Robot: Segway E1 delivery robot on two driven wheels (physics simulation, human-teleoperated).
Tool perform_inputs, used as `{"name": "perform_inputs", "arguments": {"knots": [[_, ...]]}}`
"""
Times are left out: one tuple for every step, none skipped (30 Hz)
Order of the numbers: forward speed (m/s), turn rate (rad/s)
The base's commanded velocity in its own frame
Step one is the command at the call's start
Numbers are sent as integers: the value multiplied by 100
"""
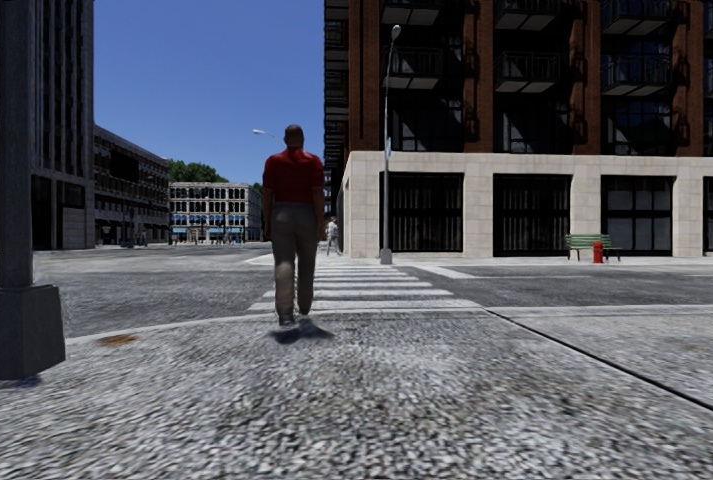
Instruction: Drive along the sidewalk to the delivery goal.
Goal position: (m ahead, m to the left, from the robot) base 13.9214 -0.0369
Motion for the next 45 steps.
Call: {"name": "perform_inputs", "arguments": {"knots": [[200, 0], [200, 0], [200, 0], [200, 0], [200, 0], [200, 0], [200, 0], [200, 0], [200, 0], [200, 0], [200, 0], [200, -12], [200, -12], [200, -27], [200, -33], [200, -35], [200, -35], [200, -35], [200, -26], [200, -21], [200, -13], [200, 0], [200, 0], [200, 0], [196, 0], [192, 0], [188, 0], [178, 0], [178, 0], [172, 0], [169, 0], [167, 0], [166, 0], [166, 0], [165, 0], [165, 0], [165, 0], [165, 0], [165, 0], [165, 0], [165, 0], [165, 0], [164, 0], [164, 0], [164, 0]]}}
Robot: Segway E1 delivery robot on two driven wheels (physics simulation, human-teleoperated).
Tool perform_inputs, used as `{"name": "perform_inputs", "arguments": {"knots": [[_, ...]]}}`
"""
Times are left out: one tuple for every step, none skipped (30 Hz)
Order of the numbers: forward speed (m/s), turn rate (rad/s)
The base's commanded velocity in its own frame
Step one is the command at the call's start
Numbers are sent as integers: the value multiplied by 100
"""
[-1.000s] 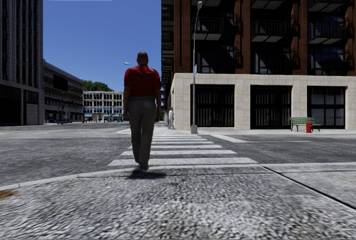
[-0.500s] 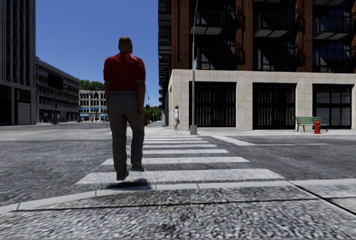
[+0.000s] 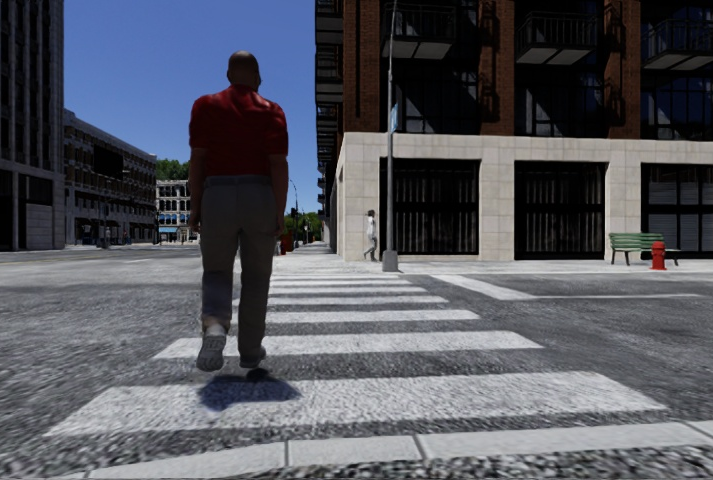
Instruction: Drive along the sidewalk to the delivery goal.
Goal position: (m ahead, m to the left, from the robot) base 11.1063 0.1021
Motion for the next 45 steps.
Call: {"name": "perform_inputs", "arguments": {"knots": [[164, 0], [163, 0], [160, 0], [160, 0], [152, 0], [145, 0], [141, 0], [138, 0], [138, 0], [137, 0], [137, 0], [137, 0], [137, 0], [136, 0], [136, 0], [134, 0], [132, 0], [129, 0], [125, 0], [125, 0], [124, 0], [124, 0], [123, 0], [123, 0], [123, 0], [123, 0], [123, 0], [123, 0], [123, 0], [123, 0], [124, 0], [124, 0], [124, 0], [124, 0], [124, 0], [124, 0], [124, 0], [124, 0], [124, 0], [124, 0], [124, 0], [124, 0], [124, 0], [124, 0], [124, 0]]}}
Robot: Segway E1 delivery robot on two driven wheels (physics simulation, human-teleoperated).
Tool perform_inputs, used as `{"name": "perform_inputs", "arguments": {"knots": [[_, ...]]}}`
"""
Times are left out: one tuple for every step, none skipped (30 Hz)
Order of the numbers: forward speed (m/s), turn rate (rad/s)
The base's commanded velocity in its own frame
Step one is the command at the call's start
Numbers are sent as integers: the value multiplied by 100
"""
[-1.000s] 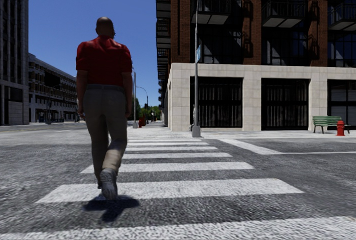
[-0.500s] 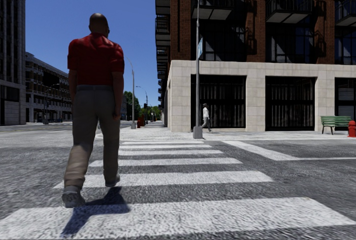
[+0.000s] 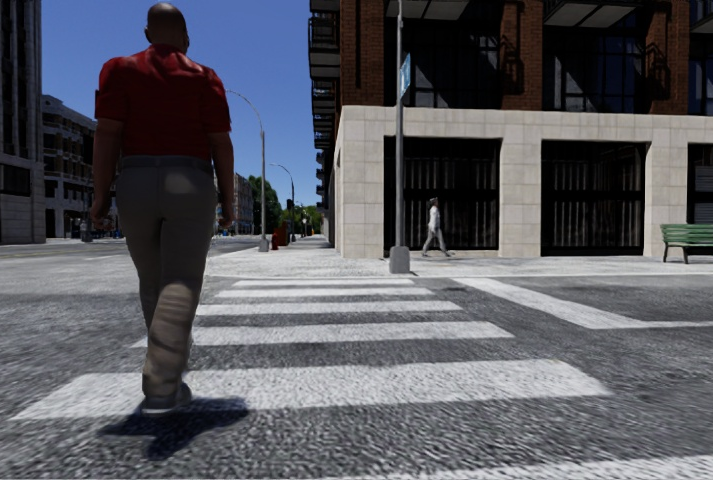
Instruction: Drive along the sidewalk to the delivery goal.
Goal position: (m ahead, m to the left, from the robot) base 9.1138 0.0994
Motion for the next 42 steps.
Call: {"name": "perform_inputs", "arguments": {"knots": [[124, 0], [124, 0], [124, 0], [124, 0], [124, 0], [125, 0], [125, 0], [125, 0], [125, 0], [125, 0], [125, 0], [125, 0], [125, 0], [125, 6], [125, 14], [125, 16], [125, 16], [125, 17], [125, 16], [125, 0], [125, 0], [125, 0], [125, 0], [125, 0], [125, 0], [125, 0], [125, 0], [125, 0], [125, 0], [125, 0], [125, 0], [125, 0], [125, 0], [125, 0], [125, 0], [125, 0], [125, 0], [125, 0], [125, 0], [125, 19], [125, 30], [125, 33]]}}
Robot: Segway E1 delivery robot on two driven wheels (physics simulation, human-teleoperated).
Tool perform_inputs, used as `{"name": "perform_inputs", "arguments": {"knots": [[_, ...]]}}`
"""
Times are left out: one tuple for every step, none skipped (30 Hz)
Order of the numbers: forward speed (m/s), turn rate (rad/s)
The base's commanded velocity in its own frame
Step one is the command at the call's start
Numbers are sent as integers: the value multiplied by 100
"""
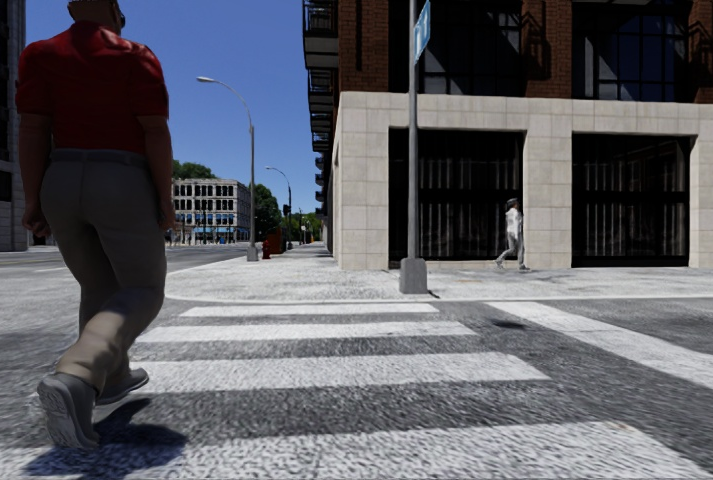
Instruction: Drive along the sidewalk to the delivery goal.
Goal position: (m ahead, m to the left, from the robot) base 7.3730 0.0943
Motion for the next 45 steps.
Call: {"name": "perform_inputs", "arguments": {"knots": [[125, 33], [125, 22], [125, 8], [125, 0], [125, 0], [125, 0], [125, 0], [125, 0], [125, 0], [125, 0], [125, 0], [125, 0], [125, 0], [125, 0], [125, 0], [125, 0], [125, 0], [125, 0], [125, 0], [125, 0], [125, 0], [125, 0], [125, 0], [125, 0], [125, 0], [125, 0], [125, 0], [125, 0], [125, 0], [125, 0], [125, 0], [125, 0], [125, 0], [125, 0], [125, 0], [125, 0], [125, 0], [125, 0], [124, 0], [122, 0], [111, 0], [108, 0], [108, 0], [107, 0], [107, 0]]}}
